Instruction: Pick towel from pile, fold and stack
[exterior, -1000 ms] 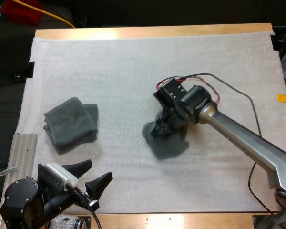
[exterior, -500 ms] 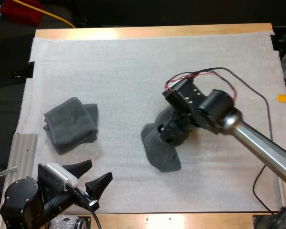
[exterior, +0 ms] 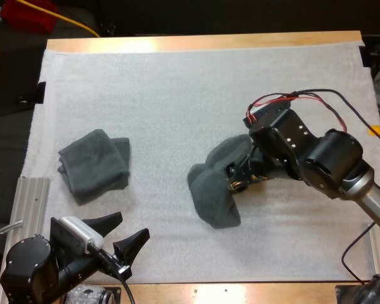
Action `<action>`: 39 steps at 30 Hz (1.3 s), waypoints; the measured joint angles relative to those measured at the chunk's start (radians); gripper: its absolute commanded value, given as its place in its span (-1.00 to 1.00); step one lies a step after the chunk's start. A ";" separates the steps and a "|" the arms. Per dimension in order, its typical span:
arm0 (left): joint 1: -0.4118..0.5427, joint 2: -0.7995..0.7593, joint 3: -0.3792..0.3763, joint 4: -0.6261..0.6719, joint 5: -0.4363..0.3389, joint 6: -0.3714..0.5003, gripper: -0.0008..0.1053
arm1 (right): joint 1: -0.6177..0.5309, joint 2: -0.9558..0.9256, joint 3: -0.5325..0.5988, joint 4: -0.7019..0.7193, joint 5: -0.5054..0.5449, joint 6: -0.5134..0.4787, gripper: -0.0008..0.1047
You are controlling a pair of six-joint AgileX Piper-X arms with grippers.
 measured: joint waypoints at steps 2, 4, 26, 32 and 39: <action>0.000 0.000 0.000 0.000 0.000 0.000 0.32 | 0.000 -0.005 0.000 0.035 0.000 0.010 0.71; 0.000 0.000 0.000 0.000 0.000 0.000 0.32 | 0.007 -0.011 0.000 0.065 0.000 0.011 0.71; 0.000 0.000 0.000 0.000 0.000 0.000 0.32 | 0.212 -0.129 0.181 0.030 0.026 0.130 0.71; 0.000 0.000 0.000 0.000 0.000 0.005 0.32 | 0.212 -0.129 0.182 0.003 -0.024 0.202 0.71; 0.000 0.000 0.000 0.000 0.000 0.011 0.32 | 0.212 -0.132 0.300 -0.047 -0.047 0.236 0.71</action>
